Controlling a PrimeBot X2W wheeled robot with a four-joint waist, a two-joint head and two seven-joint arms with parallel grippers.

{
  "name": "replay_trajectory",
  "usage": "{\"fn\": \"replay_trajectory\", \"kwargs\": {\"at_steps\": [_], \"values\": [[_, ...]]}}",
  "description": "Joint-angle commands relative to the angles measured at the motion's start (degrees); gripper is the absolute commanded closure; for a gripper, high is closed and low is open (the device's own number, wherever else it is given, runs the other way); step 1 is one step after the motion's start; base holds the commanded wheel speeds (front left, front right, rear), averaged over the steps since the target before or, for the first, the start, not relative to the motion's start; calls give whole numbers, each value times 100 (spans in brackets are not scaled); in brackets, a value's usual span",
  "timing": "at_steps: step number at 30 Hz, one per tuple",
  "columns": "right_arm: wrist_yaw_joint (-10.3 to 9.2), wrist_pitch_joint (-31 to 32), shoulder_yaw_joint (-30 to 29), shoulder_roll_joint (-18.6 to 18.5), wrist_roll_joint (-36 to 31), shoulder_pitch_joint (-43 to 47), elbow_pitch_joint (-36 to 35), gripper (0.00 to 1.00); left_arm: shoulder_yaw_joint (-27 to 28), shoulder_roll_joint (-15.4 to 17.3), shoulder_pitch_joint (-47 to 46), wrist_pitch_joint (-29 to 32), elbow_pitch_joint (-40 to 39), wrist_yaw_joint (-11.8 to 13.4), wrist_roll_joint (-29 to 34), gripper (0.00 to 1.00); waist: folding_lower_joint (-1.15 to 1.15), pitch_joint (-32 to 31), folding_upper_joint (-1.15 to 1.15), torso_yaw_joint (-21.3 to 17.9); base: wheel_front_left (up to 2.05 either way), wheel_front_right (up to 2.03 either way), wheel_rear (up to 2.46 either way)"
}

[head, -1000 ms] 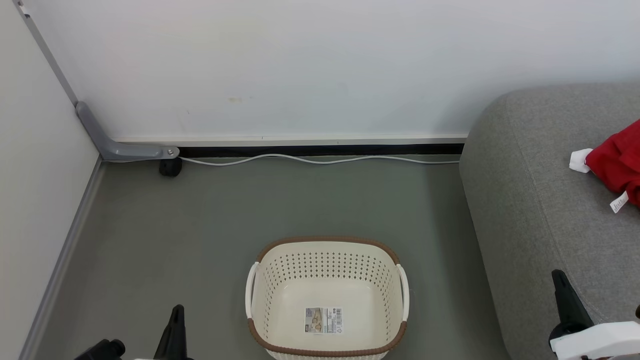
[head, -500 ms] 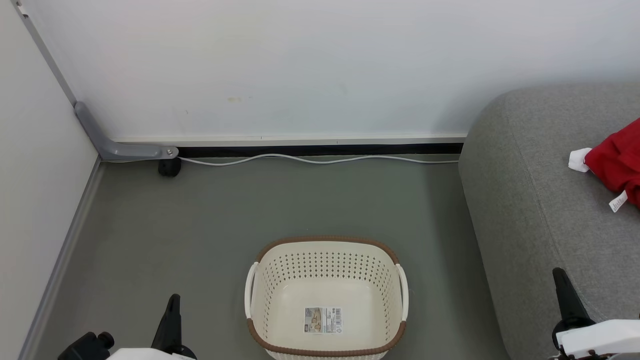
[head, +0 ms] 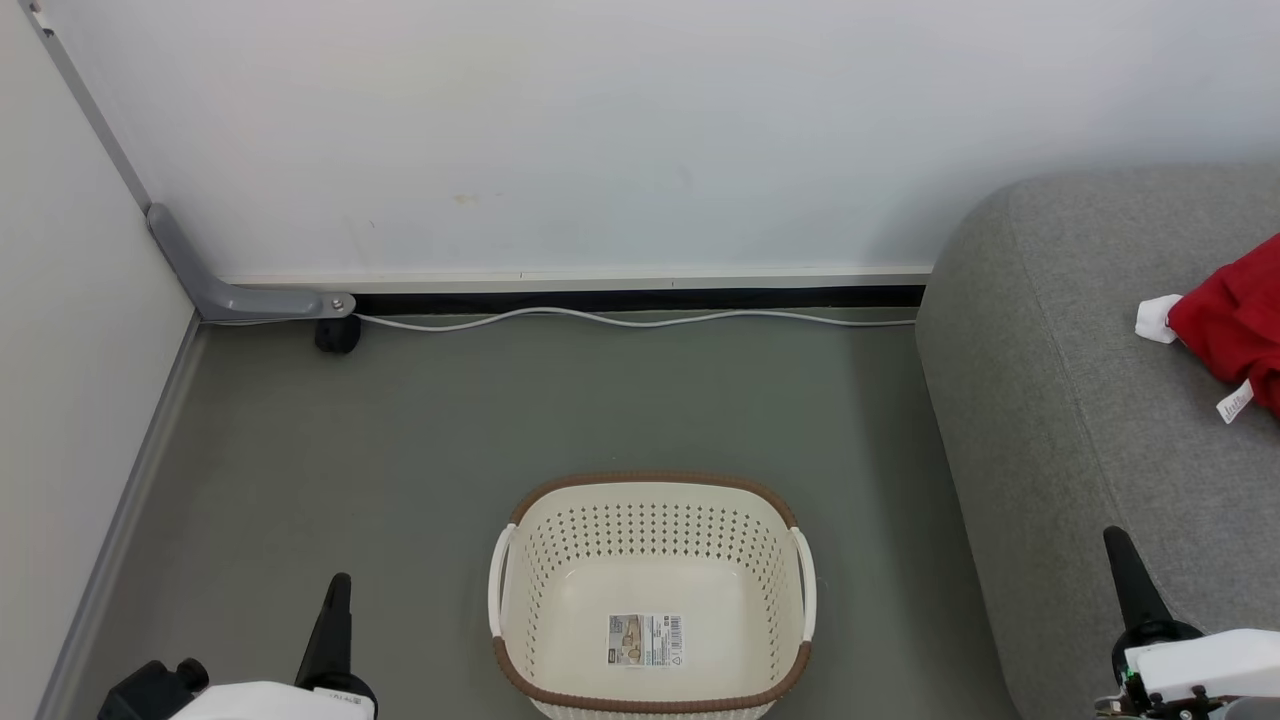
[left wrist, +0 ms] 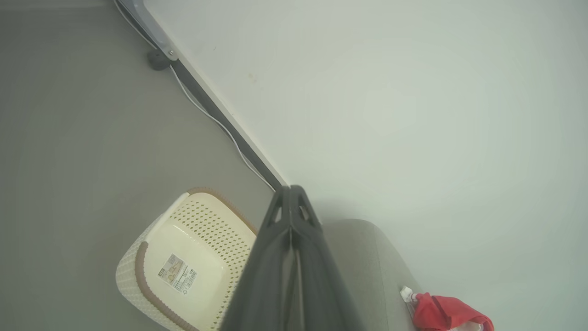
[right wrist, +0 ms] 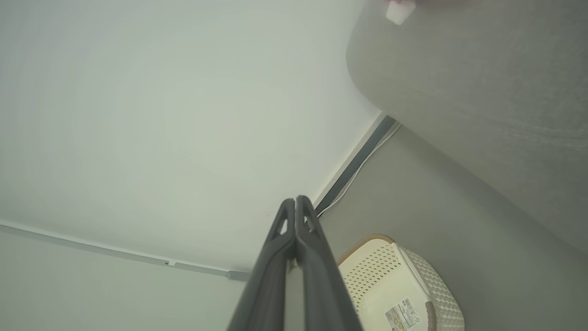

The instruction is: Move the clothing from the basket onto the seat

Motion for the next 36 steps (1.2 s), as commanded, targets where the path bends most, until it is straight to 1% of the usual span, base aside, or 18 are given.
{"fn": "replay_trajectory", "kwargs": {"at_steps": [1,36], "values": [[18,48,18,-50,131,-245,-193,100,171,86,-335,46,-122,-86,-140,100,0,0,0,-1,0,0,0],[23,624,-381,316,1780,-417,-263,100,590,92,-758,626,-54,-467,-2347,100,0,10,0,-30,0,0,0]]}}
